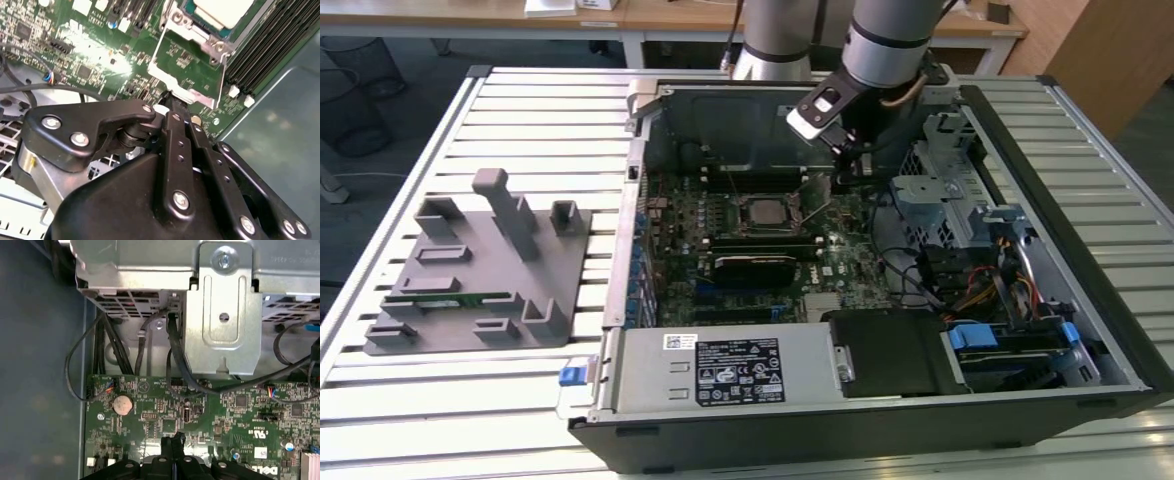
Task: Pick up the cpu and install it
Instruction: 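Close the cpu cover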
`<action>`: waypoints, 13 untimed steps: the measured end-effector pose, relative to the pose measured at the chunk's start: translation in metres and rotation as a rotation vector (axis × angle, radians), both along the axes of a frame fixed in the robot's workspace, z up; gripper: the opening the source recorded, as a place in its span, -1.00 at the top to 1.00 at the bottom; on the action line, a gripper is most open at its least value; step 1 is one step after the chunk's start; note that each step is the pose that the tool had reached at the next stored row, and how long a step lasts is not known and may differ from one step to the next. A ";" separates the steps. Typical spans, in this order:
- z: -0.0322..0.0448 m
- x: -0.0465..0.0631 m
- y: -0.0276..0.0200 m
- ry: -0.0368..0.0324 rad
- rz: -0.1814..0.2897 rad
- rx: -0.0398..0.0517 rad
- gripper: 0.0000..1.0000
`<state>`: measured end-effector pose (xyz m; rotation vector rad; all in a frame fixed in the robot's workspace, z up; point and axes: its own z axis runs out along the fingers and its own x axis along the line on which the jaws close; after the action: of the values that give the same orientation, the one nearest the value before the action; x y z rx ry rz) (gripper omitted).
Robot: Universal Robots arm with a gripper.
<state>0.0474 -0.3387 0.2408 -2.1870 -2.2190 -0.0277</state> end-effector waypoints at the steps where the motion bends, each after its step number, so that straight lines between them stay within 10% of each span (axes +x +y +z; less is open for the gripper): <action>1: 0.0000 -0.002 0.0001 0.0000 0.000 0.0000 0.79; 13: 0.0000 -0.026 0.0018 0.0001 0.000 -0.0001 0.79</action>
<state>0.0214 -0.3369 0.2408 -2.1871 -2.2190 -0.0275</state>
